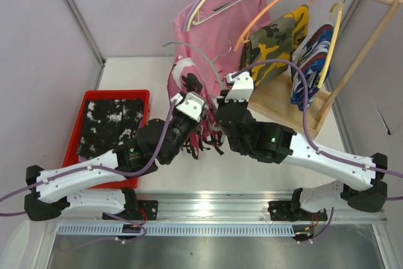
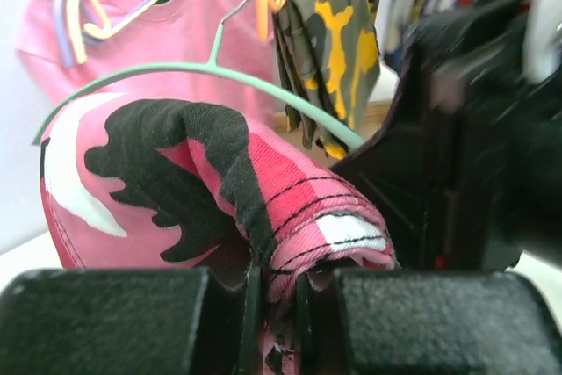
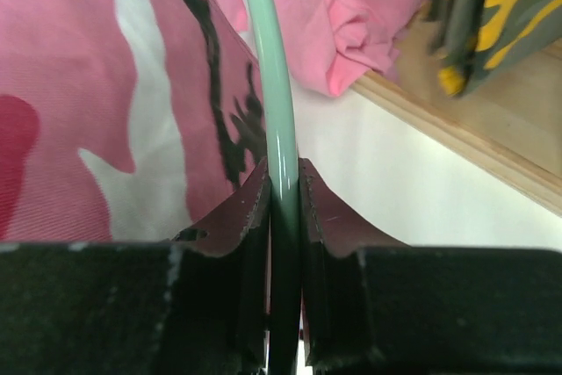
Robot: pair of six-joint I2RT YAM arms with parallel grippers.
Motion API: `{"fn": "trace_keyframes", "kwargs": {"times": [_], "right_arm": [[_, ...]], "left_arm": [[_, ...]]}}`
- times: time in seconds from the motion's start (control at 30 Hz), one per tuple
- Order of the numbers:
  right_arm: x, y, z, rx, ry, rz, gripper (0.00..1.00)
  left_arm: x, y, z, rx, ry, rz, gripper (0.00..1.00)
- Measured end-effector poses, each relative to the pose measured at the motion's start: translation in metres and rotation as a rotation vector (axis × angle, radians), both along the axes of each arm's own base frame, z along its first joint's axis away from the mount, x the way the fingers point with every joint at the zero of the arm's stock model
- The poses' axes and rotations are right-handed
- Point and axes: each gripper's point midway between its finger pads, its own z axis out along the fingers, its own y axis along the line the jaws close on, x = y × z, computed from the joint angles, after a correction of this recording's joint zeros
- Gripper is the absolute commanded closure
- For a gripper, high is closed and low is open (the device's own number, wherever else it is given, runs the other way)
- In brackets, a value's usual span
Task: Remove the trousers from the hanger
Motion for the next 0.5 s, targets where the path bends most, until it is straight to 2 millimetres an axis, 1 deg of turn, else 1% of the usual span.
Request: {"fn": "trace_keyframes", "kwargs": {"times": [0.1, 0.2, 0.33, 0.37, 0.4, 0.5], "right_arm": [[-0.001, 0.005, -0.011, -0.04, 0.014, -0.008, 1.0], [-0.004, 0.005, -0.013, -0.044, 0.021, -0.005, 1.0], [-0.009, 0.005, -0.011, -0.039, 0.02, -0.003, 1.0], [-0.01, 0.003, -0.015, -0.067, 0.021, -0.001, 1.0], [-0.012, 0.0, -0.023, -0.111, 0.027, 0.004, 1.0], [-0.019, -0.008, -0.06, -0.271, 0.059, 0.021, 1.0]], "left_arm": [[-0.001, 0.012, -0.001, 0.041, -0.007, 0.015, 1.0], [-0.004, 0.022, 0.002, 0.061, -0.017, 0.019, 1.0], [-0.008, 0.04, 0.011, 0.067, -0.04, 0.035, 1.0], [-0.009, 0.045, 0.017, 0.043, -0.047, 0.045, 1.0], [-0.01, 0.052, 0.026, 0.01, -0.058, 0.057, 1.0], [-0.015, 0.083, 0.055, -0.112, -0.086, 0.093, 1.0]]}}
